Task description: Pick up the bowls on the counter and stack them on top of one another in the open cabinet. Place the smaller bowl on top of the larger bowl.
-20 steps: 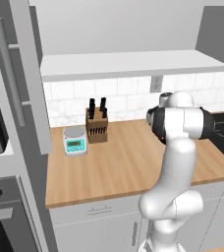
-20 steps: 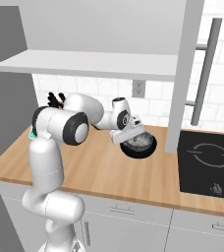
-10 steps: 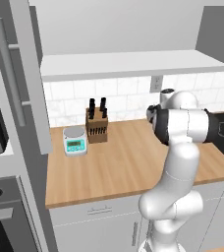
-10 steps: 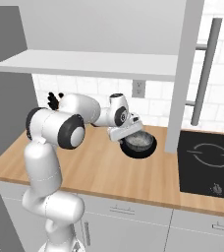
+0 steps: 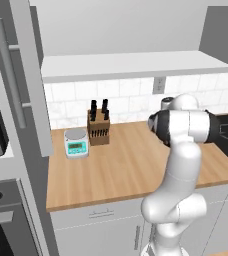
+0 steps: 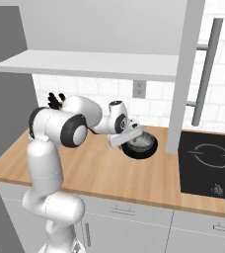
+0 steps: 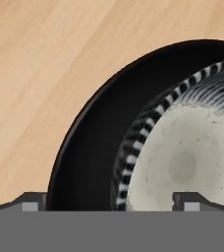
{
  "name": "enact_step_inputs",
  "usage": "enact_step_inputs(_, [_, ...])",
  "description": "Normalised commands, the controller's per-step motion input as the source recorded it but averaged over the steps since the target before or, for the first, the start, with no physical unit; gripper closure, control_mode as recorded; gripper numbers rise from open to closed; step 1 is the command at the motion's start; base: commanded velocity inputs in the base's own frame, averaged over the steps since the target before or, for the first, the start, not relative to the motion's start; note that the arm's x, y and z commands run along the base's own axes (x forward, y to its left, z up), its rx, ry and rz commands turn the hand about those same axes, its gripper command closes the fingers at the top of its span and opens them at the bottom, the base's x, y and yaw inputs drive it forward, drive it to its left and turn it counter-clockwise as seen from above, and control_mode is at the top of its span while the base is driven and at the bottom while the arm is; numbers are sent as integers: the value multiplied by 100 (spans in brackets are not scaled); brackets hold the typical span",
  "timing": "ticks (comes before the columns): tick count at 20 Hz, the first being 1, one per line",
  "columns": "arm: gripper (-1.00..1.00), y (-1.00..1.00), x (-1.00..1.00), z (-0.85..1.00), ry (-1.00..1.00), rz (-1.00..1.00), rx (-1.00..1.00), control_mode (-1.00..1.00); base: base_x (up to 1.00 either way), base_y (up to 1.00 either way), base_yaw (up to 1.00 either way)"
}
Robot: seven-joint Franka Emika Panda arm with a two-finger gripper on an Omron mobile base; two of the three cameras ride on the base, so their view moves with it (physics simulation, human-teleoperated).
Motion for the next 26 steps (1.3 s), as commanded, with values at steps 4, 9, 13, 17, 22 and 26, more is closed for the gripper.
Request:
enact_step_inputs(4, [-100, 0, 14, -26, 0, 4, 0, -100, 0, 0, 0])
enact_step_inputs(9, [-100, -2, 21, -21, 0, 5, 0, -100, 0, 0, 0])
enact_step_inputs(13, [-100, -20, 3, -13, 0, 5, 0, -100, 0, 0, 0])
enact_step_inputs(17, [-100, -33, 0, -18, -2, 4, 0, -100, 0, 0, 0])
enact_step_inputs(22, [-100, -40, 0, -31, -3, 2, 0, -100, 0, 0, 0])
enact_step_inputs(26, [100, -30, 0, -50, 0, 1, 0, -100, 0, 0, 0])
